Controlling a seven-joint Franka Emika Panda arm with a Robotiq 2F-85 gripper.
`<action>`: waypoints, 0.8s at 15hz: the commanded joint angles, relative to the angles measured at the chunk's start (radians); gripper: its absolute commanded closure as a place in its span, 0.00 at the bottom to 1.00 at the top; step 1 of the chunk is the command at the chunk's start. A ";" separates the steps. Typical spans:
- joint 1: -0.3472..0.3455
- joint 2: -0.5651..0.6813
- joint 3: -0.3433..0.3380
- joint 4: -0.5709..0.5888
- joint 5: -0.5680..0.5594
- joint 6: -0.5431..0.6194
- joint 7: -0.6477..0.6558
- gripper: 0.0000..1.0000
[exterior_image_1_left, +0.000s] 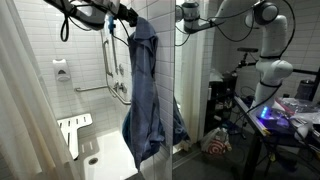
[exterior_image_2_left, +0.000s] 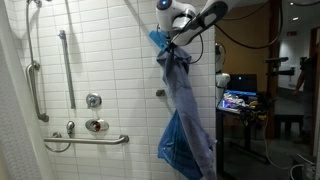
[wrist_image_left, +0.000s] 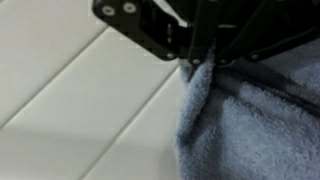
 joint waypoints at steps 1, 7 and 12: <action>0.003 0.030 0.006 0.060 0.031 -0.035 -0.033 0.99; 0.025 0.064 -0.007 0.071 0.060 -0.087 -0.064 0.94; 0.038 0.098 -0.007 0.103 0.080 -0.122 -0.086 0.94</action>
